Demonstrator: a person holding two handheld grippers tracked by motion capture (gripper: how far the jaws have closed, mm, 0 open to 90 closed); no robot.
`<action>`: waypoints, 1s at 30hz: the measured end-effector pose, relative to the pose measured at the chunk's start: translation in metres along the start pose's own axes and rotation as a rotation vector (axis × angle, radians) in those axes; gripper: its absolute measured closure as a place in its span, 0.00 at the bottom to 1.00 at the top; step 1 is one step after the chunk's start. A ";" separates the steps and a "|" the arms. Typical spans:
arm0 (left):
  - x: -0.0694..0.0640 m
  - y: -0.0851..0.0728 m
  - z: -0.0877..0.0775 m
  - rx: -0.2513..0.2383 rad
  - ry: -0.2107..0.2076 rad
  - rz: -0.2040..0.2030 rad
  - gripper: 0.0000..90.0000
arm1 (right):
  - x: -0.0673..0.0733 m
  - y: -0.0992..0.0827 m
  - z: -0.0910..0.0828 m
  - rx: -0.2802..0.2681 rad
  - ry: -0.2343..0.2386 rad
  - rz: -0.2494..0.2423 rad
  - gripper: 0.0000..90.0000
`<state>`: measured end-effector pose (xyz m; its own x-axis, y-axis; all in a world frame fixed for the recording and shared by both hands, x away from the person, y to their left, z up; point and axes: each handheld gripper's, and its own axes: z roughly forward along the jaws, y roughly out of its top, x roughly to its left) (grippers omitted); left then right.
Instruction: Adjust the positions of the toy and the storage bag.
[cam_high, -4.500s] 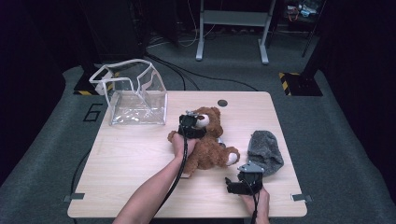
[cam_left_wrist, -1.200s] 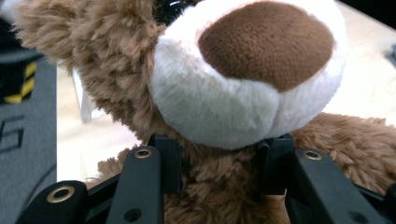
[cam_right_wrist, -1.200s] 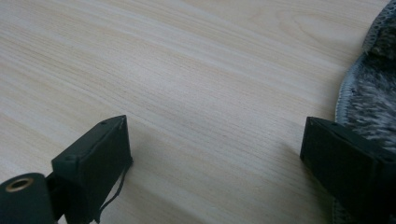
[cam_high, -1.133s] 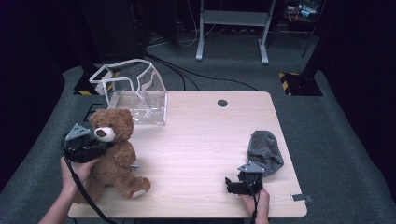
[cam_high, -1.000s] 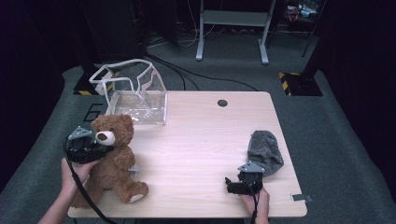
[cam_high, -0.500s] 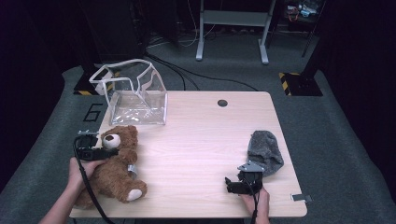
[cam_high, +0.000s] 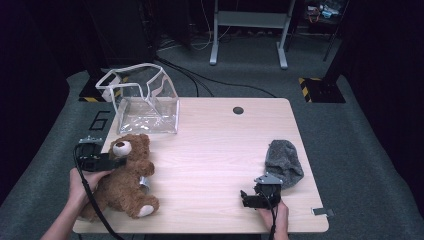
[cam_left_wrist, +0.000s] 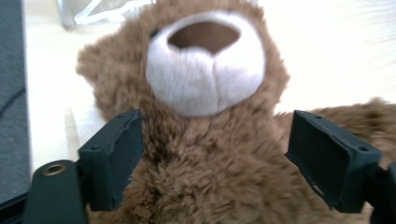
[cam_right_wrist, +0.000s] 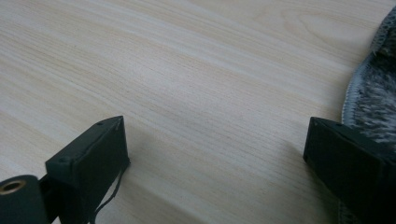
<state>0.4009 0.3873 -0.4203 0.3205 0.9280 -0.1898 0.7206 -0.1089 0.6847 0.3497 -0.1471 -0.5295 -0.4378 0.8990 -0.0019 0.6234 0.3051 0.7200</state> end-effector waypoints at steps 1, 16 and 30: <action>-0.005 0.004 -0.005 -0.020 0.004 0.013 0.16 | 0.001 0.000 0.001 -0.004 -0.001 0.009 0.06; -0.035 0.042 -0.004 -0.055 -0.036 0.071 0.13 | 0.002 0.002 0.003 -0.015 0.009 -0.040 0.05; -0.052 0.095 0.008 -0.082 -0.031 0.146 0.06 | -0.001 0.002 0.003 0.006 0.029 -0.032 0.05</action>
<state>0.4581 0.3253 -0.3509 0.4380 0.8929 -0.1045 0.6127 -0.2115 0.7615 0.3531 -0.1462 -0.5299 -0.4761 0.8794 -0.0042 0.6125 0.3351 0.7159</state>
